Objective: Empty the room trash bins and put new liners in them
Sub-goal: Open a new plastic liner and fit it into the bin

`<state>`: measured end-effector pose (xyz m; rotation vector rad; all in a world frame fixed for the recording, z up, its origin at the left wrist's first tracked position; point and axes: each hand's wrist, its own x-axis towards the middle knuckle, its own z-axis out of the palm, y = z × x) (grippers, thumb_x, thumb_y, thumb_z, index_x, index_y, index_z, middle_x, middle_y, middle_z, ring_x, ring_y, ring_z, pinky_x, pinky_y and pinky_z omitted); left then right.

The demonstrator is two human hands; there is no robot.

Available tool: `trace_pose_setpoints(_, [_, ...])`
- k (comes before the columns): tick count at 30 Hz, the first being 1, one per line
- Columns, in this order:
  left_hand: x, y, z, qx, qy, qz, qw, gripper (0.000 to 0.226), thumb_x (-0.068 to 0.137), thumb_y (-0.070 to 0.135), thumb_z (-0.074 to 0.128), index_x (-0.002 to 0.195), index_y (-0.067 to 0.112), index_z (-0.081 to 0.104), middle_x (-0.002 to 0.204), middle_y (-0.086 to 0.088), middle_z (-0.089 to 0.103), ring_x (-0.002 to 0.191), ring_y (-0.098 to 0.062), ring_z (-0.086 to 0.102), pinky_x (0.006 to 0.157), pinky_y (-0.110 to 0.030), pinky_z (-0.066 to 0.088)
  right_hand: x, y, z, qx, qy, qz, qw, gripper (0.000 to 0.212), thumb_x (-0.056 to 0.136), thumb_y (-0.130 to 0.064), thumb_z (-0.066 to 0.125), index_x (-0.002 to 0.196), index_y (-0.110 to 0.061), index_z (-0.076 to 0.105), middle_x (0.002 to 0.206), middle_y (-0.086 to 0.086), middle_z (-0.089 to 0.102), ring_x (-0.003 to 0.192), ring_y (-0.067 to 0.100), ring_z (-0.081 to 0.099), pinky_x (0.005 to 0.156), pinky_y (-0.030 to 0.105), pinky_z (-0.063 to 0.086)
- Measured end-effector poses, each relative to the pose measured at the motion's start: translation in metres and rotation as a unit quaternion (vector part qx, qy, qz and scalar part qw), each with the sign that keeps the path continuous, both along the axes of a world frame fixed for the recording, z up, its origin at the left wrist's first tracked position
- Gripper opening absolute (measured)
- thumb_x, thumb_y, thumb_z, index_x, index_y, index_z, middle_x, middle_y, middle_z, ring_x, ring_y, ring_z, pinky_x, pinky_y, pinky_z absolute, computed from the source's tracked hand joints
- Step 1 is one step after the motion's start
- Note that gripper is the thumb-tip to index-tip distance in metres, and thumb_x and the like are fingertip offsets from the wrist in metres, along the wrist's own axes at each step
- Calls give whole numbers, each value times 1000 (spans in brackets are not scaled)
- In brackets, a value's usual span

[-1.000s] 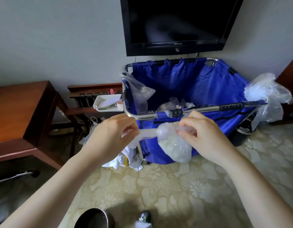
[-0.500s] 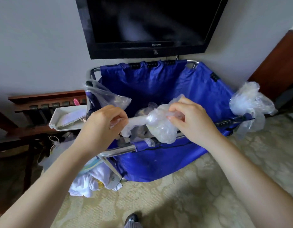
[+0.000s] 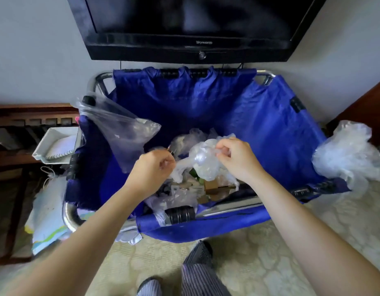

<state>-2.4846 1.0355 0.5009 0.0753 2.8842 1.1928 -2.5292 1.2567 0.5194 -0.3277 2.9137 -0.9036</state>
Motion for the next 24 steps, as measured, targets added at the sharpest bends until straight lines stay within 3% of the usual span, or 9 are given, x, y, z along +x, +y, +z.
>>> trace_pose_setpoints(5, [-40, 64, -44, 26, -116, 13, 993, 13, 89, 13, 59, 84, 4, 68, 77, 0, 64, 73, -14, 56, 67, -24, 43, -53, 56, -48, 21, -110, 6, 994, 8, 91, -10, 57, 91, -13, 64, 89, 2, 60, 82, 18, 56, 66, 23, 40])
trace_pose_setpoints(8, [-61, 103, -72, 56, -202, 9, 978, 9, 90, 16, 61, 87, 11, 67, 76, 6, 59, 73, -8, 54, 62, -12, 35, -72, 87, -74, 59, -169, 2, 984, 10, 91, -10, 55, 85, -17, 59, 73, -6, 53, 71, 12, 50, 52, 7, 33])
trace_pose_setpoints(10, [-71, 125, -91, 68, -260, 6, 963, 12, 92, 16, 58, 80, 18, 62, 75, 5, 59, 71, -8, 53, 61, -12, 37, -81, 105, -89, 70, -193, -7, 979, 13, 91, -10, 54, 81, -15, 58, 71, -4, 54, 72, 15, 48, 54, 4, 35])
trace_pose_setpoints(13, [-80, 151, -116, 71, -317, 3, 946, 33, 94, 13, 52, 64, 24, 51, 72, -4, 55, 74, -17, 50, 70, -23, 39, -90, 125, -103, 87, -240, -21, 967, 16, 94, -14, 53, 99, -10, 67, 98, 5, 66, 87, 19, 55, 49, 7, 31])
trace_pose_setpoints(16, [-83, 166, -127, 40, -364, -9, 930, 33, 97, 12, 46, 64, 18, 46, 69, -4, 48, 66, -14, 44, 63, -20, 35, -94, 140, -114, 116, -270, -8, 956, 23, 95, -15, 51, 110, -11, 68, 114, 4, 66, 105, 20, 58, 53, 14, 30])
trace_pose_setpoints(18, [-82, 170, -130, 22, -384, -11, 923, 25, 97, 15, 45, 73, 12, 49, 78, -8, 50, 75, -18, 45, 67, -24, 34, -94, 146, -120, 139, -291, 12, 946, 25, 94, -13, 48, 106, -12, 69, 110, 4, 67, 93, 18, 56, 49, 8, 28])
trace_pose_setpoints(21, [-80, 168, -129, -3, -388, -2, 922, 18, 97, 19, 47, 83, 11, 55, 79, -4, 51, 82, -16, 46, 61, -19, 33, -93, 149, -124, 153, -324, 32, 933, 23, 94, -13, 47, 103, -14, 68, 89, -5, 60, 77, 10, 48, 48, 10, 29])
trace_pose_setpoints(24, [-76, 162, -123, -17, -377, 10, 926, 16, 96, 21, 49, 90, 10, 59, 84, -4, 51, 84, -16, 47, 58, -18, 34, -93, 145, -126, 125, -342, 41, 930, 18, 93, -12, 50, 101, -13, 67, 89, -4, 56, 87, 15, 55, 67, 19, 38])
